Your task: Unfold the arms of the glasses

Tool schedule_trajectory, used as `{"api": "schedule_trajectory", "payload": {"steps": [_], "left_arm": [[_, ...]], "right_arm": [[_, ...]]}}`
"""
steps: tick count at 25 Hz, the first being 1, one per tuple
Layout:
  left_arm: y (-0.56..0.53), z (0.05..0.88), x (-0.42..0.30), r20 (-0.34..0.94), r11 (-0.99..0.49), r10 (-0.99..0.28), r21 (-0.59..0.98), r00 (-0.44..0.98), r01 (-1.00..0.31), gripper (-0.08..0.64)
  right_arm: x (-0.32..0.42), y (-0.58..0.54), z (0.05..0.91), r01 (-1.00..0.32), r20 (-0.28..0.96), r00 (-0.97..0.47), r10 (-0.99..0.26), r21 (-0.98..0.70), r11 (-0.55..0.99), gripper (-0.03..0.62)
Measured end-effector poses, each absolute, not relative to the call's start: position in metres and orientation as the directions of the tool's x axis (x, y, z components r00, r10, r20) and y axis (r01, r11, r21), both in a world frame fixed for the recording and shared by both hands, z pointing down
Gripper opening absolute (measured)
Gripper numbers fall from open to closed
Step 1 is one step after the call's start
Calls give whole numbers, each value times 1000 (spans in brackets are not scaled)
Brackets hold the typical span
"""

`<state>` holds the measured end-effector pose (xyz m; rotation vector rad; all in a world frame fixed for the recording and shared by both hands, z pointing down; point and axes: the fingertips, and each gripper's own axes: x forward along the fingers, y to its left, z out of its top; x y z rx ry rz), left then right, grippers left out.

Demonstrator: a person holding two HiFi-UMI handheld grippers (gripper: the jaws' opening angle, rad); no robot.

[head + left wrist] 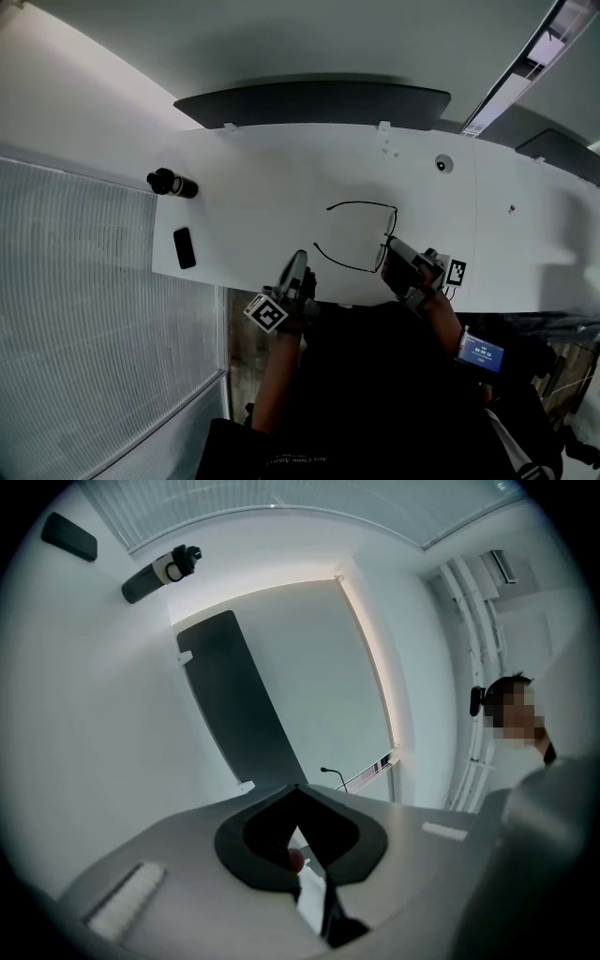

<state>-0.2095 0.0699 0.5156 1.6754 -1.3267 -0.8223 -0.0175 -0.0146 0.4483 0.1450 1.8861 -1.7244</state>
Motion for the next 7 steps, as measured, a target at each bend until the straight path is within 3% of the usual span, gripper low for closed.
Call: {"api": "schedule_trajectory", "payload": {"steps": [7], "left_arm": [[64,517,-208,-17,-98,-977,922,213,-374,6]], "right_arm": [[-21,-16,449,449,-481,-831,-279,-876,174,9]]}}
